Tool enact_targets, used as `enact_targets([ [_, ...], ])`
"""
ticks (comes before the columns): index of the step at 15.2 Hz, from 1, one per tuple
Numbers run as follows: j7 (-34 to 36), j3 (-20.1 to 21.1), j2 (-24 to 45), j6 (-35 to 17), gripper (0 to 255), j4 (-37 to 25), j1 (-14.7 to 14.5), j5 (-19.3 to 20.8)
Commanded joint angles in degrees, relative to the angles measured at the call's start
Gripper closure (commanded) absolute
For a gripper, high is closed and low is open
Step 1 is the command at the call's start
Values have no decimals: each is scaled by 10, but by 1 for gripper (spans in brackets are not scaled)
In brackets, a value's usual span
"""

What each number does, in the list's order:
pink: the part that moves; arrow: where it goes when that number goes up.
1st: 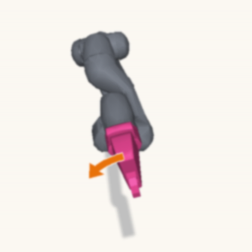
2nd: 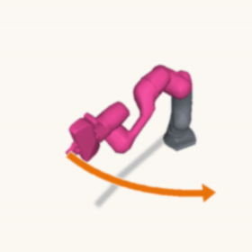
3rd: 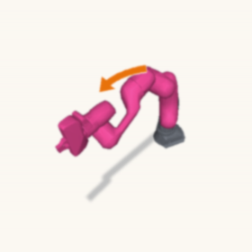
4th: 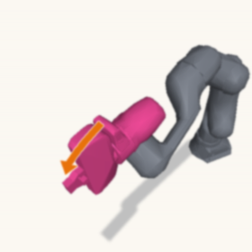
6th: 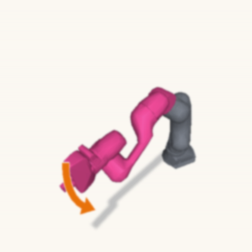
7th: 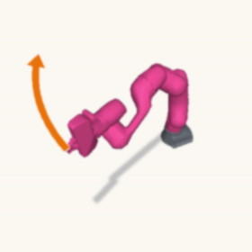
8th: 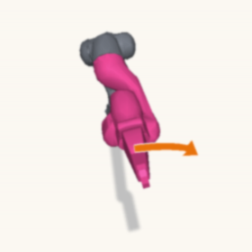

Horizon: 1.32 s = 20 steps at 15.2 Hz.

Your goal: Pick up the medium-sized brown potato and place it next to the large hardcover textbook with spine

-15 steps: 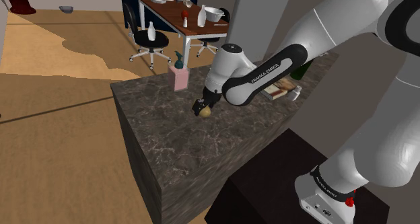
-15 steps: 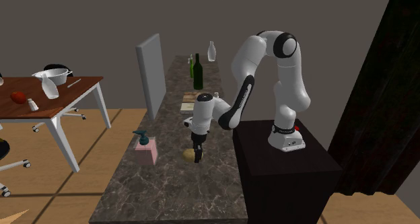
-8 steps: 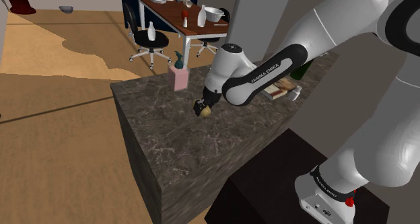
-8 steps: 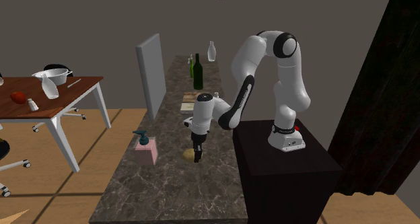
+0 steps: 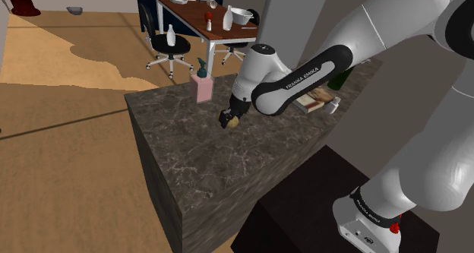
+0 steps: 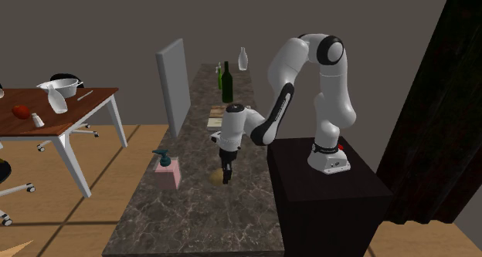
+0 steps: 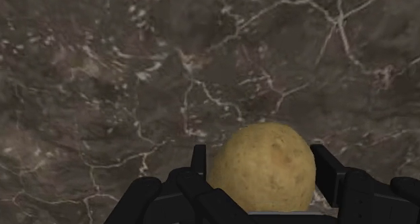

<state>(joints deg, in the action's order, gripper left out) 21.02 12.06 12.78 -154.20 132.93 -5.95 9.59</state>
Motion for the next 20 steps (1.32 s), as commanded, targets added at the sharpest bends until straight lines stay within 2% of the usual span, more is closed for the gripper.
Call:
enact_targets([
  [1, -7, 3, -12, 13, 255, -2, 3, -8],
  [20, -52, 17, -119, 152, 255, -38, 11, -67],
])
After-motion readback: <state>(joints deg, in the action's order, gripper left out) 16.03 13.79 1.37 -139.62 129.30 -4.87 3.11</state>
